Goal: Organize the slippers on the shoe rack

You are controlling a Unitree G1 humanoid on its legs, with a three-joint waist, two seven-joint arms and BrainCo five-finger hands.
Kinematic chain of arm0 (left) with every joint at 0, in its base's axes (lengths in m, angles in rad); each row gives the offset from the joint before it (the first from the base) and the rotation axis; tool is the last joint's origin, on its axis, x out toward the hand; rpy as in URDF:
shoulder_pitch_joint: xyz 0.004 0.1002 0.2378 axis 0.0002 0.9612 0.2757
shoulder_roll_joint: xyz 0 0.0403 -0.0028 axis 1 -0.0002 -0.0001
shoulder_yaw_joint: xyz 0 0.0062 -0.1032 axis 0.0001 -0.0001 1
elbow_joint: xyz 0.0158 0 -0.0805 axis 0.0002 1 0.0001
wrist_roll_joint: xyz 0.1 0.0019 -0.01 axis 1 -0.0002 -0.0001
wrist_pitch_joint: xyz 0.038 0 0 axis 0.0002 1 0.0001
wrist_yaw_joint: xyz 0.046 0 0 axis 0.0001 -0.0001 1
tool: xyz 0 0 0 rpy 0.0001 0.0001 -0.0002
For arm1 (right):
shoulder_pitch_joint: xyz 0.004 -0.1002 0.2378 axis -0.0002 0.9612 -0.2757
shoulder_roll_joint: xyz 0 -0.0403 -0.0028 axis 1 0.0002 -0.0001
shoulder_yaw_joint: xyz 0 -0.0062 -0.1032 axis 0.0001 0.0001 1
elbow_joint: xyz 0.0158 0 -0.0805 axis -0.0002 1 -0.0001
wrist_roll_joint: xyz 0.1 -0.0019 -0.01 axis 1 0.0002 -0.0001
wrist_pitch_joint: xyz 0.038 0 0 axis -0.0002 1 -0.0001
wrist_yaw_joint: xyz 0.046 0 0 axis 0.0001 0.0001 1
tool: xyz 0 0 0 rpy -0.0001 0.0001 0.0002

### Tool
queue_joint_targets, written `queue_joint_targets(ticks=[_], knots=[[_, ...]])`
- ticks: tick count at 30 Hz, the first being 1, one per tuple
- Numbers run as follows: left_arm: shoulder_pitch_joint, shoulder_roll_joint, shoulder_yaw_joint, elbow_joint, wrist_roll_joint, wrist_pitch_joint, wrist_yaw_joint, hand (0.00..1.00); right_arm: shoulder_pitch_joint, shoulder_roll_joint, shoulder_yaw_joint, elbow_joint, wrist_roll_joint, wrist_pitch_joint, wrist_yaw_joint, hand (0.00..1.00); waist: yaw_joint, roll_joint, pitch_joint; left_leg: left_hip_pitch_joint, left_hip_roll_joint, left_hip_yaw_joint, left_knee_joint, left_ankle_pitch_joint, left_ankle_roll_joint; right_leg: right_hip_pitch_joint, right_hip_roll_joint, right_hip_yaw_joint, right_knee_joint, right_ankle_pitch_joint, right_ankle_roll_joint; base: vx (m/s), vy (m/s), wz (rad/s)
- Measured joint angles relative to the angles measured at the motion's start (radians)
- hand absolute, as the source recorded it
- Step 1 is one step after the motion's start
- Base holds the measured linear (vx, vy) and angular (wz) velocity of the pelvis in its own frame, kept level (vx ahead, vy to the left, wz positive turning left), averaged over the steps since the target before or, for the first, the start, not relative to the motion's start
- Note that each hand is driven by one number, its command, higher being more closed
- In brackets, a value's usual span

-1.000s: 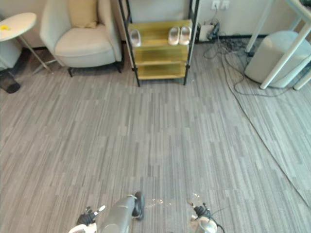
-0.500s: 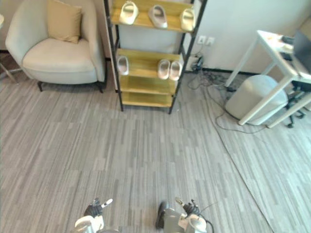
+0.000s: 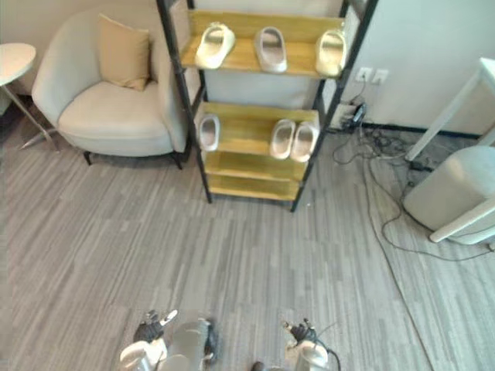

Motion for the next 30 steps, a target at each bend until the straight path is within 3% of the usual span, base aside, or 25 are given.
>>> queue_joint_targets(ticks=[2, 4, 6, 9, 12, 14, 16, 17, 18, 19, 20, 21, 22, 23, 25, 26, 28, 30], knots=[[-0.008, 0.018, -0.001, 0.001, 0.001, 0.001, -0.002, 0.0, 0.015, 0.033, 0.007, -0.007, -0.003, 0.001, 0.001, 0.0, 0.004, -0.049, -0.019, 0.011, -0.037, 0.037, 0.044, -0.065, 0.053, -0.022, -0.059, 0.016, 0.105, -0.024, 0.034, 0.58, 0.208, -0.21], [-0.012, 0.025, -0.016, 0.008, 0.001, 0.003, -0.003, 0.0, 0.018, 0.044, 0.009, -0.007, -0.008, 0.001, 0.003, 0.0, 0.005, -0.05, -0.018, 0.052, -0.039, 0.043, 0.073, -0.118, 0.063, -0.083, -0.078, 0.024, 0.316, -0.027, 0.049, 0.52, 0.207, -0.14], [-0.025, 0.043, -0.057, 0.031, 0.002, 0.01, -0.005, 0.0, 0.036, 0.049, 0.01, -0.008, -0.011, 0.0, 0.008, 0.0, -0.004, -0.056, -0.015, 0.157, -0.066, 0.037, 0.071, -0.199, 0.066, -0.209, -0.14, 0.018, 0.698, -0.004, 0.096, 0.52, 0.202, -0.06], [-0.024, 0.049, -0.071, 0.044, 0.009, 0.021, -0.004, 0.0, 0.05, 0.05, 0.01, -0.047, -0.013, -0.003, 0.011, 0.0, -0.02, -0.051, -0.014, 0.292, -0.071, 0.034, 0.033, -0.251, 0.066, -0.338, -0.185, -0.073, 0.852, -0.032, 0.059, 0.48, 0.104, 0.14], [-0.027, 0.052, -0.07, 0.051, 0.011, 0.022, -0.004, 0.0, 0.031, 0.047, -0.001, -0.045, -0.013, -0.003, 0.012, 0.0, -0.045, -0.052, -0.009, 0.402, -0.052, 0.005, -0.039, -0.259, 0.052, -0.406, -0.156, -0.142, 0.639, -0.056, 0.041, 0.47, -0.005, 0.34], [-0.029, 0.051, -0.071, 0.052, 0.015, 0.022, -0.003, 0.0, 0.022, 0.04, -0.001, -0.044, -0.012, -0.002, 0.012, 0.0, -0.051, -0.052, -0.008, 0.45, -0.04, -0.013, -0.075, -0.274, 0.027, -0.462, -0.118, -0.126, 0.43, 0.004, 0.024, 0.5, -0.092, 0.35], [-0.023, 0.054, -0.07, 0.053, 0.02, 0.021, -0.003, 0.0, 0.017, 0.034, -0.001, -0.037, -0.013, -0.001, 0.012, 0.0, -0.052, -0.059, -0.005, 0.507, -0.035, -0.045, -0.083, -0.305, -0.021, -0.474, -0.089, -0.094, 0.217, 0.158, -0.006, 0.53, -0.175, 0.45], [-0.018, 0.055, -0.069, 0.053, 0.02, 0.021, -0.003, 0.0, 0.019, 0.033, -0.001, -0.036, -0.012, -0.001, 0.012, 0.0, -0.053, -0.063, -0.005, 0.52, -0.036, -0.056, -0.083, -0.314, -0.031, -0.467, -0.089, -0.09, 0.197, 0.186, -0.016, 0.41, -0.183, 0.56], [-0.013, 0.054, -0.067, 0.054, 0.021, 0.021, -0.002, 0.0, 0.024, 0.029, -0.002, -0.038, -0.012, -0.002, 0.012, 0.0, -0.058, -0.061, -0.006, 0.55, -0.033, -0.085, -0.081, -0.331, -0.038, -0.453, -0.091, -0.077, 0.209, 0.273, -0.051, 0.43, -0.215, 0.52], [-0.008, 0.035, -0.056, 0.065, 0.024, 0.02, -0.003, 0.0, 0.017, 0.014, -0.003, -0.036, -0.013, -0.002, 0.013, 0.0, -0.059, -0.028, -0.017, 0.57, 0.005, -0.114, -0.073, -0.336, -0.039, -0.451, -0.072, -0.102, 0.263, 0.226, -0.06, 0.54, -0.273, 0.56], [-0.007, 0.02, -0.037, 0.07, 0.035, 0.021, -0.005, 0.0, 0.01, 0.014, -0.004, -0.036, -0.013, -0.003, 0.015, 0.0, -0.061, -0.018, -0.03, 0.545, 0.023, -0.135, -0.019, -0.336, -0.04, -0.45, -0.056, -0.114, 0.281, 0.183, -0.065, 0.64, -0.344, 0.37], [-0.002, 0.005, -0.025, 0.069, 0.041, 0.02, -0.005, 0.0, 0.007, 0.015, -0.011, -0.037, -0.013, -0.003, 0.017, 0.0, -0.06, -0.002, -0.026, 0.501, 0.042, -0.144, 0.089, -0.336, -0.04, -0.43, -0.039, -0.134, 0.277, 0.158, -0.078, 0.61, -0.353, 0.32], [-0.006, 0.001, 0.005, 0.068, 0.041, 0.022, -0.01, 0.0, 0.011, 0.015, -0.01, -0.039, -0.013, -0.001, 0.017, 0.0, -0.067, 0.022, -0.017, 0.419, 0.075, -0.152, 0.299, -0.32, -0.056, -0.384, -0.01, -0.151, 0.252, 0.134, -0.09, 0.48, -0.284, 0.18], [-0.004, -0.004, 0.017, 0.065, 0.041, 0.022, -0.012, 0.0, 0.009, 0.017, -0.003, -0.045, -0.012, -0.003, 0.016, 0.0, -0.065, 0.033, -0.005, 0.346, 0.109, -0.154, 0.461, -0.29, -0.061, -0.343, 0.014, -0.15, 0.228, 0.125, -0.101, 0.36, -0.186, 0.03], [-0.005, -0.003, 0.016, 0.04, 0.041, 0.021, -0.017, 0.0, 0.013, 0.027, 0.0, -0.038, -0.01, 0.004, 0.014, 0.0, -0.052, 0.033, 0.008, 0.246, 0.162, -0.115, 0.689, -0.306, -0.066, -0.239, 0.05, -0.144, 0.185, 0.102, -0.123, 0.5, -0.182, -0.22], [-0.006, 0.012, -0.001, 0.019, 0.041, 0.02, -0.018, 0.0, 0.013, 0.032, 0.0, -0.028, -0.008, 0.004, 0.014, 0.0, -0.049, 0.009, 0.021, 0.196, 0.156, -0.081, 0.677, -0.327, -0.077, -0.162, 0.048, -0.129, 0.141, 0.099, -0.124, 0.48, -0.175, -0.23], [-0.007, 0.017, -0.012, 0.005, 0.041, 0.019, -0.022, 0.0, 0.009, 0.029, 0.0, -0.028, -0.008, 0.002, 0.011, 0.0, -0.047, -0.001, 0.023, 0.145, 0.14, -0.067, 0.601, -0.346, -0.073, -0.129, 0.042, -0.107, 0.109, 0.099, -0.124, 0.26, -0.054, -0.37], [-0.015, 0.021, -0.026, 0.004, 0.04, 0.019, -0.02, 0.0, 0.003, 0.027, -0.001, -0.028, -0.007, 0.001, 0.007, 0.0, -0.046, -0.001, 0.024, 0.102, 0.11, -0.079, 0.395, -0.34, -0.073, -0.108, 0.033, -0.081, 0.089, 0.092, -0.105, 0.31, 0.055, -0.48]])
